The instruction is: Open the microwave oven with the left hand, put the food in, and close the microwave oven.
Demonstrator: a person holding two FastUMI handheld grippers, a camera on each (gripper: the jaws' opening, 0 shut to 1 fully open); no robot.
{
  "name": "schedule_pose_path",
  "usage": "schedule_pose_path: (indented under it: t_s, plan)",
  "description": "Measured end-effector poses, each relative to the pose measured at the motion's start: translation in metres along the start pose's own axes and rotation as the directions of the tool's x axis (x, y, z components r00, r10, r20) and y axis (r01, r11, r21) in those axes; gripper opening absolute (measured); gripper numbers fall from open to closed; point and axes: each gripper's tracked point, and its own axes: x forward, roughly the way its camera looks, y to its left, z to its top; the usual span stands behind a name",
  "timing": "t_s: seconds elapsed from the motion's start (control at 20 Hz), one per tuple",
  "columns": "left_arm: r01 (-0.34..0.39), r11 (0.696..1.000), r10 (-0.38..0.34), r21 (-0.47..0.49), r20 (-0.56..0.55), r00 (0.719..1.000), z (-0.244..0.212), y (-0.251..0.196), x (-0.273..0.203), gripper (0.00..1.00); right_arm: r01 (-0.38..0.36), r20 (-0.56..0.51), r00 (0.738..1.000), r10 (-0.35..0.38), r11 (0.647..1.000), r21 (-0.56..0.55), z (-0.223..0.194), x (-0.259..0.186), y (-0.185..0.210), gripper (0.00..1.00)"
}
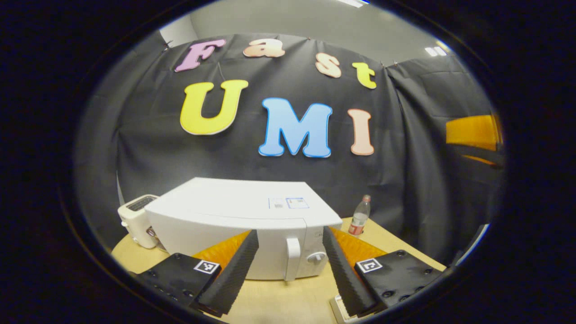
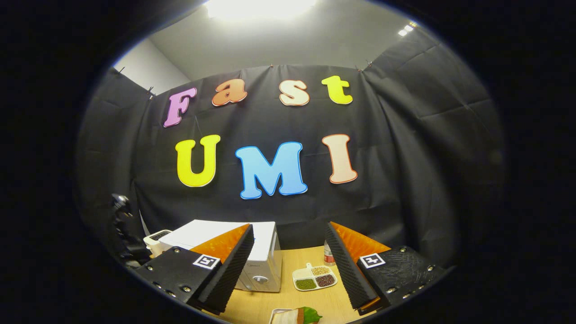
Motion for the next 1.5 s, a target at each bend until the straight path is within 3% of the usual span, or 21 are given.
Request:
schedule_pose_path:
  t_s: [0.2, 0.35, 0.5, 0.65, 0.85, 0.9, 1.0, 1.05, 1.5]
  plan:
    - [0.005, 1.0, -0.002, 0.024, -0.094, 0.996, -0.051, -0.002, 0.035, 0.93, 0.039, -0.009, 0.999, -0.039, 0.999, -0.004, -0.002, 0.001, -0.019, 0.97]
    - [0.005, 0.999, 0.002, 0.046, -0.144, 0.99, -0.072, -0.002, 0.059, 0.78, 0.066, -0.009, 0.998, -0.066, 0.998, -0.019, -0.003, -0.001, -0.032, 0.97]
    - [-0.01, 0.999, 0.017, 0.048, -0.156, 0.988, -0.081, 0.002, 0.076, 0.77, 0.092, -0.019, 0.996, -0.092, 0.996, -0.018, -0.006, 0.0, -0.043, 0.97]
    - [0.005, 0.999, 0.002, 0.044, -0.18, 0.984, -0.088, -0.002, 0.076, 0.39, 0.108, -0.039, 0.993, -0.109, 0.994, -0.018, -0.014, 0.001, -0.049, 0.97]
    - [-0.007, 0.997, 0.022, 0.081, -0.18, 0.983, -0.087, -0.004, 0.077, 0.28, 0.104, -0.055, 0.993, -0.104, 0.995, -0.008, -0.018, 0.002, -0.048, 0.97]
    - [-0.008, 0.997, 0.022, 0.08, -0.18, 0.983, -0.088, -0.004, 0.075, 0.19, 0.099, -0.06, 0.993, -0.099, 0.995, -0.005, -0.019, 0.004, -0.046, 0.97]
    - [-0.006, 0.997, 0.02, 0.075, -0.185, 0.982, -0.087, -0.002, 0.07, 0.16, 0.09, -0.069, 0.994, -0.09, 0.996, -0.001, -0.021, 0.003, -0.043, 0.97]
    - [-0.001, 0.997, 0.016, 0.081, -0.188, 0.982, -0.089, -0.003, 0.079, 0.07, 0.087, -0.072, 0.994, -0.086, 0.996, -0.001, -0.022, 0.003, -0.042, 0.97]
    - [0.021, 0.995, 0.0, 0.096, -0.219, 0.976, -0.086, -0.003, 0.073, 0.06, 0.099, -0.068, 0.993, -0.099, 0.995, 0.0, -0.02, -0.004, -0.045, 0.97]
